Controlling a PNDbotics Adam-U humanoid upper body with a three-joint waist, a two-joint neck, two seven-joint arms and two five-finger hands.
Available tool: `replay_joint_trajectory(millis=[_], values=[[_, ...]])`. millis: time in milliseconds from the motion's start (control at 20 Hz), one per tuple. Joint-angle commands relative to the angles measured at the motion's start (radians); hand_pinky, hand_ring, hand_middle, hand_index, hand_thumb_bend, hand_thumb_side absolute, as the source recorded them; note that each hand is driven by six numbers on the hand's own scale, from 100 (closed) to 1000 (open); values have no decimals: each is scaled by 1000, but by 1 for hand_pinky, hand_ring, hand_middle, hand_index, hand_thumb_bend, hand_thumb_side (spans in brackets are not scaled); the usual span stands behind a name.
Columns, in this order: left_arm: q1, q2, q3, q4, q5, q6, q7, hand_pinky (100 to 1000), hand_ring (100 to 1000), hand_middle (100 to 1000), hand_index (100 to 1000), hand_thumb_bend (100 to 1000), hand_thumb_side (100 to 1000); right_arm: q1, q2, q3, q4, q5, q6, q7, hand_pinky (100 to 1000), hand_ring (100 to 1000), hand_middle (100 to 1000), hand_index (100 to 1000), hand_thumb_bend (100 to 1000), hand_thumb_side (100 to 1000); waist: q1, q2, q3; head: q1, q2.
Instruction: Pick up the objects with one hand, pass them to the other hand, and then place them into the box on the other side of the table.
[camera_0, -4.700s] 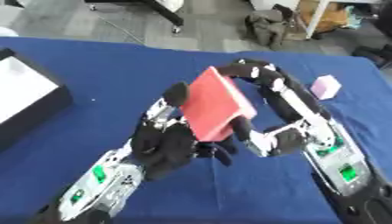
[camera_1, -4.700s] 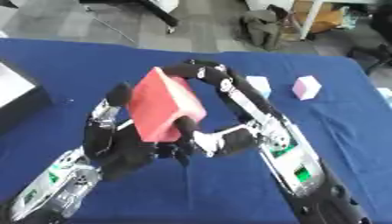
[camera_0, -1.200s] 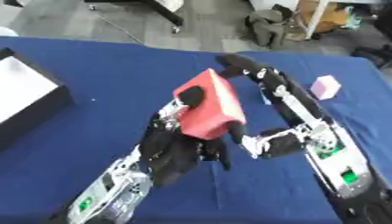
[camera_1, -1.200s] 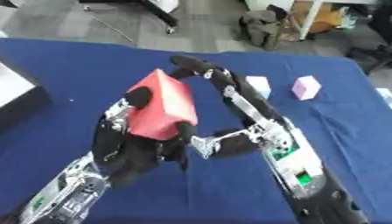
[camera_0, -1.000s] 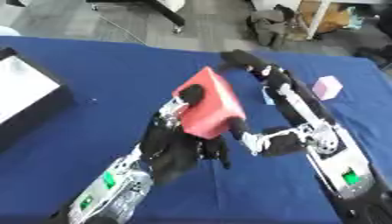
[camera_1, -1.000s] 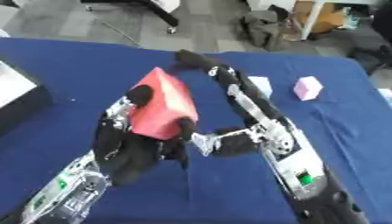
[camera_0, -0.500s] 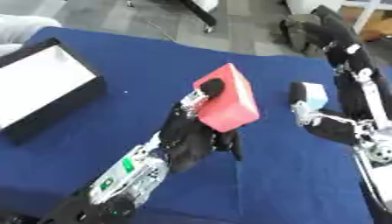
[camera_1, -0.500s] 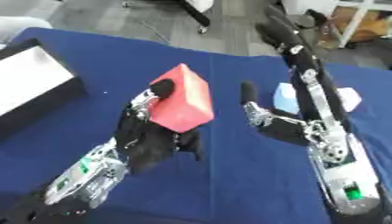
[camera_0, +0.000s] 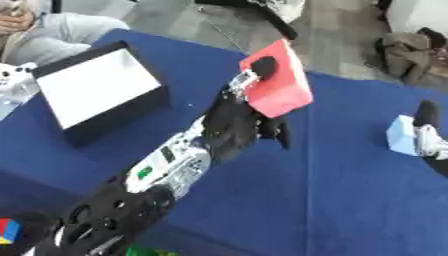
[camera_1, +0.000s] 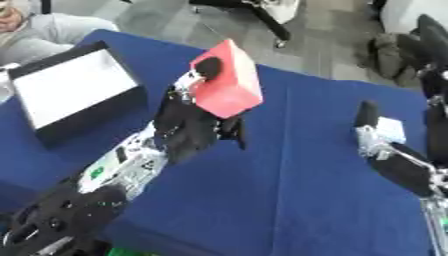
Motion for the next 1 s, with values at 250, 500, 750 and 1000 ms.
replay_joint_trajectory(millis=[250,500,750,1000], values=[[-111,199,195,162,-116,52,115,467,455,261,513,100,756,-9,-8,1,-21,11,1,9,935,935,1000,1000,100,100,7,-9,-8,31,-33],[-159,276,311,299,-201,132,200,470,467,261,519,100,610,-9,-10,13,-21,5,-7,30,937,935,1000,1000,100,100,11,-12,-25,29,-22],[-208,381,278,430,-281,209,280,492,468,274,525,130,185,-4,-13,18,-21,3,-9,50,938,934,1000,1000,100,100,18,-14,-36,13,-8],[-218,492,153,560,-361,289,360,543,474,309,542,500,100,-16,-10,25,-21,-6,-11,66,938,933,1000,1000,100,100,23,-6,-62,18,-14]])
